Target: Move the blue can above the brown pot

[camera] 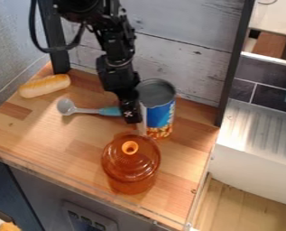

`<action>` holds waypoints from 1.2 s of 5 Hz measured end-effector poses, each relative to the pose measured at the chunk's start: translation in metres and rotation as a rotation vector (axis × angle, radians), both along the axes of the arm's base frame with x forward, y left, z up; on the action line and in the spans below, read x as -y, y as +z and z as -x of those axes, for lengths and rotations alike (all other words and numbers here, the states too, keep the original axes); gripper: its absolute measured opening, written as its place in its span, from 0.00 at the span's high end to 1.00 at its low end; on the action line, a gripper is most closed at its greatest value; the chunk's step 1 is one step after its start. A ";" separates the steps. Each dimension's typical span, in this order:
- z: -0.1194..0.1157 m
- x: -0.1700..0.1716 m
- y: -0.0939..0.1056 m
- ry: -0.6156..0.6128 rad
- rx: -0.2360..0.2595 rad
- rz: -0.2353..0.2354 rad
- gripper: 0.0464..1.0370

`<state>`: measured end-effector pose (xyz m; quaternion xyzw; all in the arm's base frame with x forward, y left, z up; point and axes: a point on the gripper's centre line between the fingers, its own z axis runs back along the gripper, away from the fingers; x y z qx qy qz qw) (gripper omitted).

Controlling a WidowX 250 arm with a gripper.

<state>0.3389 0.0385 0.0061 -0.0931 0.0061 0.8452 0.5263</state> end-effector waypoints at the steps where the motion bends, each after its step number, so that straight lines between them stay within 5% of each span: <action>1: 0.001 0.002 0.001 -0.007 -0.002 0.011 0.04; 4: 0.020 -0.026 0.063 0.017 0.081 -0.029 0.04; 6: 0.025 -0.029 0.070 -0.030 0.073 -0.063 0.04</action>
